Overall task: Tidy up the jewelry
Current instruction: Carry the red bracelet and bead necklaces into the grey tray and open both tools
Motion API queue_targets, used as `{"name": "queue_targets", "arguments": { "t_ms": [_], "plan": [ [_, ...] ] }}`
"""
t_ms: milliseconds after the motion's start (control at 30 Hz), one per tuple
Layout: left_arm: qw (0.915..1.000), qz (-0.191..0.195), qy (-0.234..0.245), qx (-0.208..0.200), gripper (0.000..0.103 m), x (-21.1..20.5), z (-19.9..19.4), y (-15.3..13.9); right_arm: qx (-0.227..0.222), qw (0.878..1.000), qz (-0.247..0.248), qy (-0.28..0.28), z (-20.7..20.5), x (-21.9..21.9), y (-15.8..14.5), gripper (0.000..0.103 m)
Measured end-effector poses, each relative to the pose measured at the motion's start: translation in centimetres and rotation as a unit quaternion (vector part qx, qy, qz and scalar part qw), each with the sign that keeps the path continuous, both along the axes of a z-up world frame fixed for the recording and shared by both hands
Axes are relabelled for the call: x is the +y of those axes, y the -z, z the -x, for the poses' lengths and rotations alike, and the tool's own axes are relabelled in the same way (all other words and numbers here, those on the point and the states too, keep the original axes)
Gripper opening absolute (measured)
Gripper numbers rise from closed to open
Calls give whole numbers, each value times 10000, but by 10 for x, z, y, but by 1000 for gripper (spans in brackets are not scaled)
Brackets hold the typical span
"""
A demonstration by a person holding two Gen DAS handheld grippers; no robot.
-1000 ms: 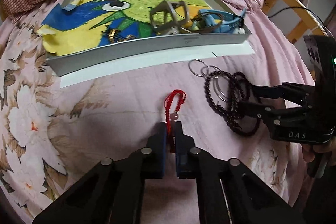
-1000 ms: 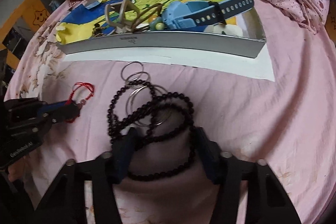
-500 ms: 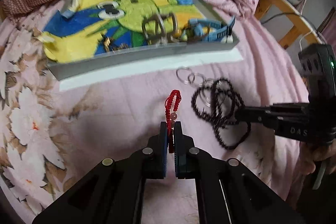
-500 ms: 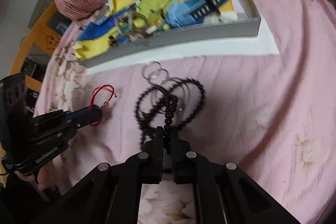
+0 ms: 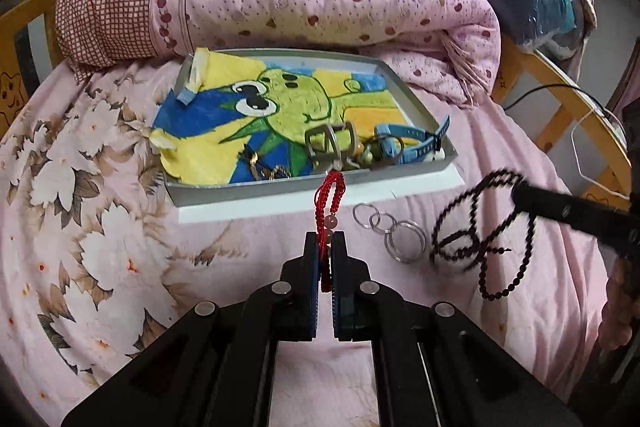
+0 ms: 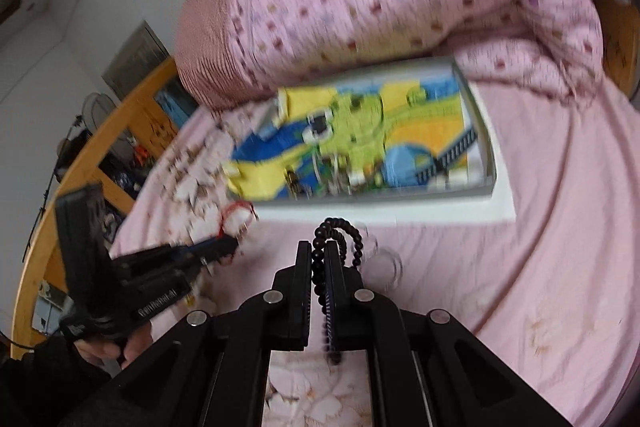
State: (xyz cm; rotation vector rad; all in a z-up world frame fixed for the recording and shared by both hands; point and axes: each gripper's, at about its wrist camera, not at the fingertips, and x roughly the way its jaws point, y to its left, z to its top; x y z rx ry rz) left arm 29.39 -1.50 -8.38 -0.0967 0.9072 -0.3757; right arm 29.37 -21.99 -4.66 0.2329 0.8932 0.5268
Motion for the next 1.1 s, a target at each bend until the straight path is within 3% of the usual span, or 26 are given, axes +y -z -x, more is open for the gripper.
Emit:
{"name": "queue_targets", "arguments": {
  "t_ms": [267, 500, 733, 1100],
  "plan": [
    [9993, 115, -331, -116, 3, 6, -33, -24, -910, 9957, -164, -80, -32, 5, -37, 6],
    [9980, 58, -590, -233, 3, 12, -78, -31, -1388, 9898, -295, -107, -77, 10, -51, 6],
    [9973, 42, -733, -17, 3, 18, -113, -5, -1285, 9909, -343, -183, -121, 25, -28, 6],
    [9954, -16, -746, 605, 3, 18, -133, 46, -475, 9979, 206, -381, -138, 37, 46, 6]
  ]
}}
